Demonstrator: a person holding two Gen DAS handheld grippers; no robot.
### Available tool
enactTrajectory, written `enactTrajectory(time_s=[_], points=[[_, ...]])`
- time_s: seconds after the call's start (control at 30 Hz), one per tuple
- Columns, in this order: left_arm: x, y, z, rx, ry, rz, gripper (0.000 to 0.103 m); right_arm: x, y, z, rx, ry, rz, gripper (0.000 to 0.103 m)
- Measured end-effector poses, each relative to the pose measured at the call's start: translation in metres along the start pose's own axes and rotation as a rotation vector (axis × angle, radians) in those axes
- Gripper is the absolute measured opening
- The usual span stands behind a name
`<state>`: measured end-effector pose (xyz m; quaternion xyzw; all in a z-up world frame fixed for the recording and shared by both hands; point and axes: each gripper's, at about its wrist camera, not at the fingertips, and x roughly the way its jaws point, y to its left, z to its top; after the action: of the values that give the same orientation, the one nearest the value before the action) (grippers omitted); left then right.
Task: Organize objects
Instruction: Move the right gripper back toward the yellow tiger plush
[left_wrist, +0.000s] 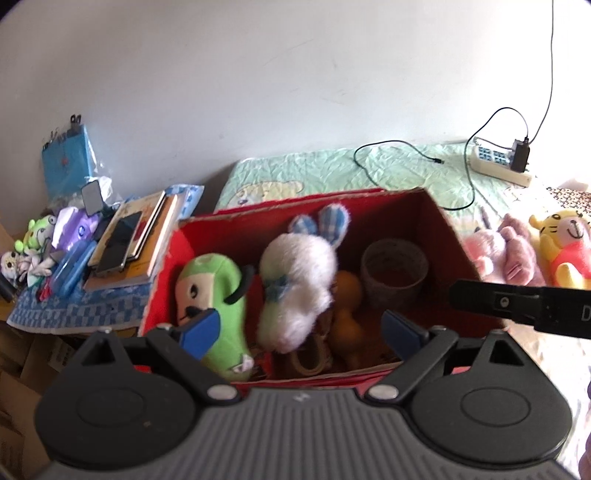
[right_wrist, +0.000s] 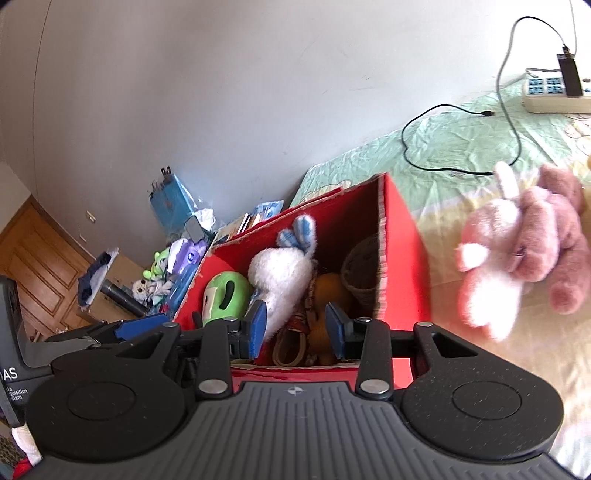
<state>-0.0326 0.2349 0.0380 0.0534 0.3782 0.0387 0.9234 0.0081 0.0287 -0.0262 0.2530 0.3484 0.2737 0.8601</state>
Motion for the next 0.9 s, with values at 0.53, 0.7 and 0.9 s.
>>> enactTrajectory(time_s=[0.53,0.7,0.9], points=[[-0.014,-0.114,0.013,0.149,-0.018,-0.139,0.094,-0.067,-0.093,-0.006,0.196,-0.021,-0.12,0.04],[-0.009,-0.153,0.012,0.196,0.006,-0.191,0.094,-0.085,-0.123,-0.005,0.238,-0.033,-0.151,0.042],[0.008,-0.192,0.014,0.208,0.061,-0.27,0.094,-0.11,-0.159,-0.004,0.29,-0.052,-0.192,0.046]])
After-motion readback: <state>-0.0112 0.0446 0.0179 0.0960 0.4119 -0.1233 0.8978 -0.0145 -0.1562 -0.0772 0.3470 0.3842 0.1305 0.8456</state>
